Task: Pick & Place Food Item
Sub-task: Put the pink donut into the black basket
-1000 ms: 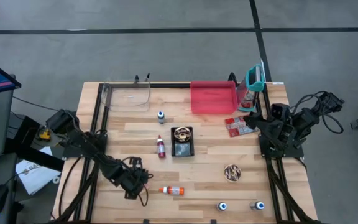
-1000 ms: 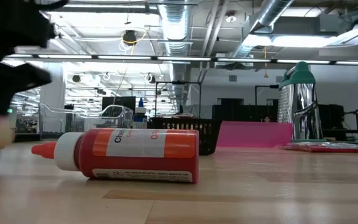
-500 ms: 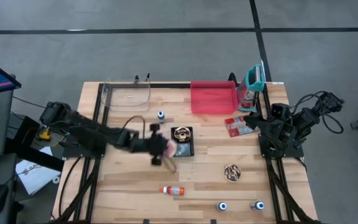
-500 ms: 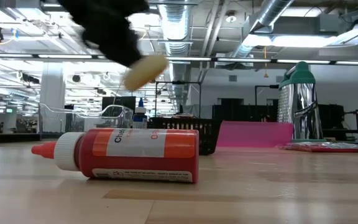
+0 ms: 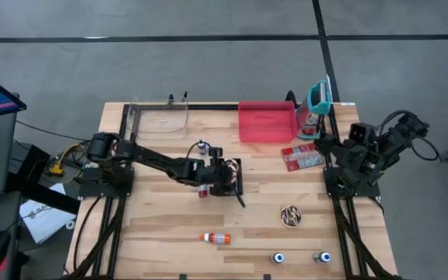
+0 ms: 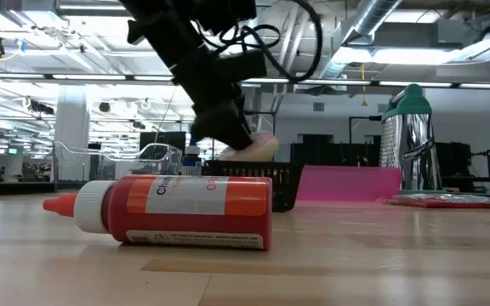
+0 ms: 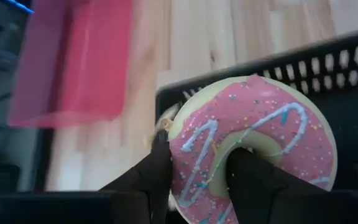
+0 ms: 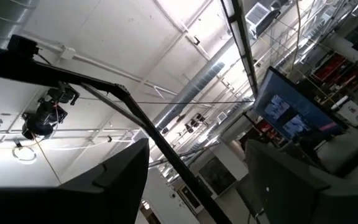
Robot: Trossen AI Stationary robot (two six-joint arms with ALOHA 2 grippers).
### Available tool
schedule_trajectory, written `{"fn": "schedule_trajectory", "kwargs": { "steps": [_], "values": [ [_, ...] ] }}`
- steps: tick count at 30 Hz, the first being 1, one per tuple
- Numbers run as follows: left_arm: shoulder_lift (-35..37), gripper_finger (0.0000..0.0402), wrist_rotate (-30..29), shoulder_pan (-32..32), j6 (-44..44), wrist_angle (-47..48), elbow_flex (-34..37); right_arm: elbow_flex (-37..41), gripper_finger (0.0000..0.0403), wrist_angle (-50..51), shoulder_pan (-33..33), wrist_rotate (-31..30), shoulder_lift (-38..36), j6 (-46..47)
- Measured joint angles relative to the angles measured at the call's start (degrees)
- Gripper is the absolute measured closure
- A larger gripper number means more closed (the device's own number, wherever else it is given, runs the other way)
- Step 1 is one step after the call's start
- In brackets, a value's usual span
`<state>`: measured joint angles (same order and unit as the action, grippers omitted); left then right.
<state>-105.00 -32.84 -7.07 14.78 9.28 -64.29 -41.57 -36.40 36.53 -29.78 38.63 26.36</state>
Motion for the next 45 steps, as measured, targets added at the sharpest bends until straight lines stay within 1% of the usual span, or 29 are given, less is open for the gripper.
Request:
{"fn": "schedule_trajectory", "kwargs": {
  "steps": [2, 6, 13, 19, 24, 28, 36, 45],
  "values": [
    [-0.5, 0.0267, -1.3, -0.3, 0.0, 0.0, -0.2, -1.5, 0.0145, 2.6, 0.7, -0.1, 0.0, 0.0],
    [-0.5, 0.026, -1.7, -0.4, 0.1, -0.1, -0.3, -3.3, 0.0145, 6.0, 1.1, -0.3, 0.1, 0.0],
    [-0.4, 0.0241, -1.8, -0.4, -0.1, 1.3, -0.3, -3.5, 0.0145, 6.6, 1.2, -0.3, 0.1, 0.0],
    [-0.1, 0.0218, -1.9, -0.4, 0.0, 2.1, -0.3, -3.5, 0.0145, 6.7, 2.6, -0.3, 0.1, 0.1],
    [0.0, 0.0211, -1.8, -0.2, 0.0, 1.9, -0.3, -3.6, 0.0145, 6.7, 3.3, -0.5, 0.7, 0.1],
    [0.0, 0.0211, 0.6, -0.3, 0.0, 2.5, -0.3, -3.6, 0.0145, 6.1, 3.2, -0.6, 1.1, 0.2],
    [1.1, 0.021, 1.4, -0.2, -0.3, 3.6, -0.3, -3.6, 0.0145, 5.6, 3.2, -0.5, 1.5, 0.2],
    [1.8, 0.0205, 3.7, 0.7, -0.2, 4.9, -0.2, -3.6, 0.0145, 5.5, 3.2, -0.5, 1.6, 0.2]
  ]
}}
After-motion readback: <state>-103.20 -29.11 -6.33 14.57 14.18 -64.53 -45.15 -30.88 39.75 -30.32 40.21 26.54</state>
